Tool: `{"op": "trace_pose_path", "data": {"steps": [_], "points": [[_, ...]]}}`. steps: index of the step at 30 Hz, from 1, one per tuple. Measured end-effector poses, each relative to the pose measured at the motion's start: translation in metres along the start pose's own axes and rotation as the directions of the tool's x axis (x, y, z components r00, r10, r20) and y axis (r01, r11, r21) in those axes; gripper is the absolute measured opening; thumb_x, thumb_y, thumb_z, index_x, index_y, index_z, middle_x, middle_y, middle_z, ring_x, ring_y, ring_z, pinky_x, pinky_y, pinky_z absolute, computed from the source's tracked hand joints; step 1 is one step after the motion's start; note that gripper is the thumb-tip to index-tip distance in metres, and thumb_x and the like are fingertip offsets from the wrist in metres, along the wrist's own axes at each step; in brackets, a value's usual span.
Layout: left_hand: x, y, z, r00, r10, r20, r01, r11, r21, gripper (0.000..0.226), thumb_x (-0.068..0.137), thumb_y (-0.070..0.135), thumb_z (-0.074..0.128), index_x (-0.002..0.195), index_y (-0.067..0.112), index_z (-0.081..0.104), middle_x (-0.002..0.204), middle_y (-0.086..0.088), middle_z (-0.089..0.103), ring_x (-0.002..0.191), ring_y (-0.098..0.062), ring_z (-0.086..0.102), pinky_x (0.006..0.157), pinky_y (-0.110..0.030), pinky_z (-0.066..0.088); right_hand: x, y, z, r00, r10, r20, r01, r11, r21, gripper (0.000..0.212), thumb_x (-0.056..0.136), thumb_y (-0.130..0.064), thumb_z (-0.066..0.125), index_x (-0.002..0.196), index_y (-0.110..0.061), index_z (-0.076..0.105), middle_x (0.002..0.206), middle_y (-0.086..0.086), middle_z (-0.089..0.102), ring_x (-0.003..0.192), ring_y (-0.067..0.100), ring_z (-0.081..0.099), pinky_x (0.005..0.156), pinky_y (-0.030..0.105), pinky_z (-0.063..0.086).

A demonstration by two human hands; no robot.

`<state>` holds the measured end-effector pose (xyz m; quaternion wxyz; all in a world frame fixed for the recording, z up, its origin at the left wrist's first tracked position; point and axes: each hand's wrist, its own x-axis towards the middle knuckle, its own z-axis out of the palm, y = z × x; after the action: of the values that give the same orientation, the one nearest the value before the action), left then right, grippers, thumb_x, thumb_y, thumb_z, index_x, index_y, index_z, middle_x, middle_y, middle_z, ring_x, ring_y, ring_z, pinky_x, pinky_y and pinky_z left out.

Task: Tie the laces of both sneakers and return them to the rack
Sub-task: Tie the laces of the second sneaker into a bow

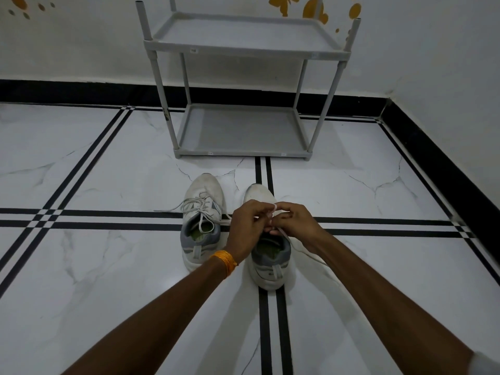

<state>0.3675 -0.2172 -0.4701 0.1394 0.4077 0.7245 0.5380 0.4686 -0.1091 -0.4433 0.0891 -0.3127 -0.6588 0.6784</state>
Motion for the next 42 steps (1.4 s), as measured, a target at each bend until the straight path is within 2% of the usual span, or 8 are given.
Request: {"op": "trace_pose_path", "data": {"steps": [8,11,17,21,25,31,35,42], "points": [[0.012,0.004,-0.009,0.994,-0.043,0.098,0.042,0.999,0.006,0.026,0.085,0.014,0.070,0.098,0.015,0.047,0.078,-0.008,0.073,0.072,-0.015,0.070,0.065,-0.018,0.056,0.002,-0.002,-0.004,0.999,0.005,0.043,-0.003,0.999,-0.039,0.034,0.081,0.013,0.066,0.112,0.000,0.064,0.091,0.024,0.072,0.074,0.024,0.075,0.065,0.025,0.061],[0.020,0.000,-0.016,0.987,-0.089,0.132,0.093,0.995,-0.025,0.022,0.075,0.011,0.079,0.086,0.009,0.060,0.073,-0.011,0.074,0.072,-0.020,0.072,0.072,-0.031,0.059,0.001,-0.002,-0.002,0.998,-0.027,0.049,0.031,0.996,-0.079,0.036,0.081,0.014,0.066,0.113,-0.002,0.064,0.089,0.023,0.073,0.076,0.028,0.074,0.069,0.029,0.062],[0.025,-0.002,-0.019,0.887,-0.427,0.174,0.458,0.859,-0.230,0.043,0.065,0.007,0.087,0.090,0.011,0.052,0.084,-0.019,0.069,0.066,-0.018,0.063,0.047,-0.018,0.046,0.000,0.005,0.007,0.996,-0.078,-0.039,0.068,0.974,-0.215,0.031,0.083,0.006,0.069,0.109,-0.011,0.067,0.081,0.015,0.076,0.073,0.023,0.076,0.067,0.027,0.061],[0.024,-0.002,-0.015,0.829,-0.488,0.273,0.548,0.808,-0.219,0.041,0.075,0.015,0.080,0.105,0.009,0.054,0.086,-0.008,0.059,0.076,-0.020,0.059,0.062,-0.027,0.048,-0.003,0.006,0.009,0.990,-0.131,-0.056,0.113,0.962,-0.248,0.030,0.085,0.005,0.067,0.108,-0.015,0.068,0.079,0.015,0.076,0.070,0.022,0.075,0.068,0.026,0.061],[0.021,-0.001,-0.011,0.885,-0.382,0.266,0.445,0.862,-0.242,0.014,0.082,0.014,0.074,0.086,0.012,0.061,0.084,-0.016,0.069,0.076,-0.021,0.064,0.066,-0.026,0.050,-0.005,0.006,0.010,0.984,-0.175,-0.045,0.157,0.951,-0.267,0.032,0.088,0.004,0.064,0.113,-0.015,0.068,0.086,0.016,0.075,0.073,0.022,0.075,0.072,0.027,0.061],[0.016,-0.006,-0.003,0.953,-0.291,0.088,0.300,0.947,-0.118,0.017,0.081,0.020,0.076,0.086,0.009,0.065,0.084,-0.013,0.073,0.081,-0.026,0.072,0.076,-0.035,0.059,-0.015,0.007,0.015,0.980,-0.157,-0.119,0.132,0.972,-0.195,0.027,0.093,-0.002,0.059,0.113,-0.019,0.054,0.087,0.013,0.074,0.074,0.021,0.075,0.067,0.020,0.059],[0.013,-0.005,-0.005,0.985,-0.155,0.072,0.155,0.988,-0.003,0.008,0.084,0.017,0.072,0.087,0.009,0.074,0.082,-0.007,0.074,0.075,-0.018,0.069,0.073,-0.025,0.053,-0.014,0.008,0.015,0.981,-0.114,-0.159,0.086,0.981,-0.174,0.021,0.092,-0.004,0.061,0.109,-0.011,0.052,0.086,0.011,0.074,0.071,0.017,0.075,0.064,0.018,0.058],[0.015,-0.001,-0.025,0.960,-0.002,0.281,-0.047,0.985,0.166,0.018,0.086,0.016,0.070,0.101,0.012,0.077,0.097,-0.004,0.077,0.084,-0.008,0.065,0.075,-0.006,0.044,-0.015,0.006,0.017,0.977,-0.114,-0.179,0.083,0.981,-0.173,0.027,0.090,-0.002,0.063,0.112,-0.014,0.054,0.086,0.010,0.075,0.072,0.016,0.075,0.064,0.017,0.057]]}}
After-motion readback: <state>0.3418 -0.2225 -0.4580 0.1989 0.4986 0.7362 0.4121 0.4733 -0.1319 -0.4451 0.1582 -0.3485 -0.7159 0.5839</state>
